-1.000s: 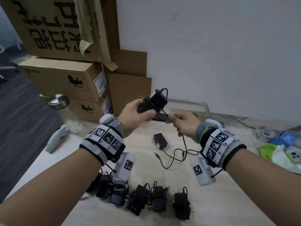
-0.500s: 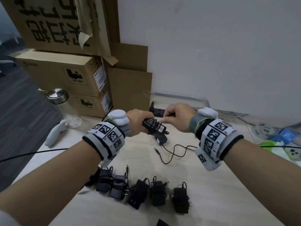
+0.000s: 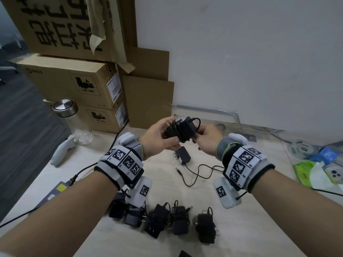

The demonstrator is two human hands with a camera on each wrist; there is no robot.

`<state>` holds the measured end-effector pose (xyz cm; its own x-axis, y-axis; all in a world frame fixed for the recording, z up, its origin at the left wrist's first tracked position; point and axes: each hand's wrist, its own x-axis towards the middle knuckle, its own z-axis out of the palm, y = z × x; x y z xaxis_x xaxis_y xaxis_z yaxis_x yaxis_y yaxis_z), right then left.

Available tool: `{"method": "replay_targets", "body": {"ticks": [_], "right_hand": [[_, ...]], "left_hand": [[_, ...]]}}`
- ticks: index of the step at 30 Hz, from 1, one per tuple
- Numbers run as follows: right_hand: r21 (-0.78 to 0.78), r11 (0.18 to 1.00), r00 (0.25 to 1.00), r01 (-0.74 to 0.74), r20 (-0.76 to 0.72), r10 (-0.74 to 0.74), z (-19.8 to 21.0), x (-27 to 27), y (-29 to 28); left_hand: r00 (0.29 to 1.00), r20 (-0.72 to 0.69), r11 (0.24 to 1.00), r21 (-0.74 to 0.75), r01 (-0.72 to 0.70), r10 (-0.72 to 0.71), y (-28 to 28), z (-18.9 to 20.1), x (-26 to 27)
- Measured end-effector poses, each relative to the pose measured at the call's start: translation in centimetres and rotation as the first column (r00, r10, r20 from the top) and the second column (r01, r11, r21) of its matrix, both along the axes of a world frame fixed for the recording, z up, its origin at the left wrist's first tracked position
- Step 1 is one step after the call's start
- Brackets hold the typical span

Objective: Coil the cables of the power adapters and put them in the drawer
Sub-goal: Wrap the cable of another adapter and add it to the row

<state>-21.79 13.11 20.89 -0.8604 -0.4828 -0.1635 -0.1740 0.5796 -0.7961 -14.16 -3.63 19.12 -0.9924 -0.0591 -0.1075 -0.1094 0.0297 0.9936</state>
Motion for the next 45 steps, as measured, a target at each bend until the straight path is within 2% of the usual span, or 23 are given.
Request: {"method": "replay_targets", "body": {"ticks": [4, 5, 9, 11, 15, 18, 22, 24, 27, 30, 32, 35, 39, 40, 42, 45], "right_hand": [[0.021, 1.000, 1.000, -0.023, 0.013, 0.023, -0.3, 0.4, 0.1], [0.023, 1.000, 0.999, -0.021, 0.024, 0.021, -0.4, 0.4, 0.1], [0.051, 0.998, 0.998, -0.043, 0.047, 0.041, -0.8, 0.5, 0.1], [0.052, 0.998, 0.998, -0.041, 0.053, 0.039, -0.8, 0.6, 0.3], [0.078, 0.996, 0.999, -0.048, 0.027, 0.046, -0.7, 0.5, 1.2], [-0.038, 0.999, 0.999, -0.015, 0.039, 0.016, 0.0, 0.6, 1.6], [-0.251, 0.961, 0.987, -0.119, 0.071, 0.141, 1.8, 1.0, 1.8], [-0.265, 0.953, 0.987, -0.149, 0.023, 0.161, 2.0, 1.0, 1.6], [-0.146, 0.978, 0.983, -0.149, -0.127, 0.131, 1.5, 0.5, 1.2], [-0.133, 0.991, 0.952, -0.004, -0.305, -0.037, 0.8, -0.2, 1.0], [-0.168, 0.979, 0.932, 0.113, -0.324, -0.163, 0.3, -0.7, 1.3], [-0.101, 0.977, 0.951, 0.190, -0.227, -0.209, -0.8, -1.2, 1.8], [0.015, 0.988, 0.985, 0.155, 0.077, -0.156, -1.0, -0.3, 1.6], [-0.011, 0.988, 0.976, 0.153, 0.158, -0.149, -0.9, 0.0, 1.3], [-0.158, 0.963, 0.930, 0.217, 0.334, -0.154, -0.6, 0.3, 0.7], [-0.362, 0.851, 0.849, 0.381, 0.502, -0.167, -0.1, 0.5, -0.1]], "left_hand": [[0.996, -0.052, 0.981, -0.183, 0.062, -0.073, -0.3, -0.3, 0.1], [0.995, -0.058, 0.980, -0.189, 0.065, -0.077, -0.3, -0.2, 0.1], [0.997, 0.014, 0.997, 0.023, 0.072, -0.073, -0.3, 0.3, 0.1], [0.999, 0.003, 0.999, 0.028, 0.033, -0.033, -0.3, 0.2, 0.1], [0.988, 0.024, 0.986, 0.060, -0.155, 0.153, -0.7, -0.2, -0.2], [0.979, 0.053, 0.978, 0.058, -0.198, 0.195, -0.8, -0.4, -0.4], [0.957, 0.081, 0.957, 0.051, -0.284, 0.280, -0.4, -0.5, -0.7], [0.947, 0.088, 0.949, 0.031, -0.313, 0.309, -0.1, -0.7, -0.9], [0.950, 0.082, 0.951, 0.037, -0.306, 0.302, 0.5, -0.7, -0.9], [0.957, 0.082, 0.954, 0.096, -0.284, 0.277, 0.6, -0.5, -1.0], [0.959, 0.092, 0.947, 0.155, -0.281, 0.269, 0.5, -0.2, -0.9], [0.957, 0.094, 0.917, 0.275, -0.290, 0.274, 0.3, 0.2, -0.6], [0.958, 0.090, 0.884, 0.371, -0.285, 0.272, 0.4, 0.4, -0.7], [0.959, 0.094, 0.875, 0.394, -0.282, 0.267, 0.5, 0.6, -0.7], [0.961, 0.106, 0.860, 0.429, -0.275, 0.255, 0.8, 0.7, -0.7], [0.966, 0.113, 0.859, 0.441, -0.260, 0.235, 0.8, 0.6, -0.5]]}}
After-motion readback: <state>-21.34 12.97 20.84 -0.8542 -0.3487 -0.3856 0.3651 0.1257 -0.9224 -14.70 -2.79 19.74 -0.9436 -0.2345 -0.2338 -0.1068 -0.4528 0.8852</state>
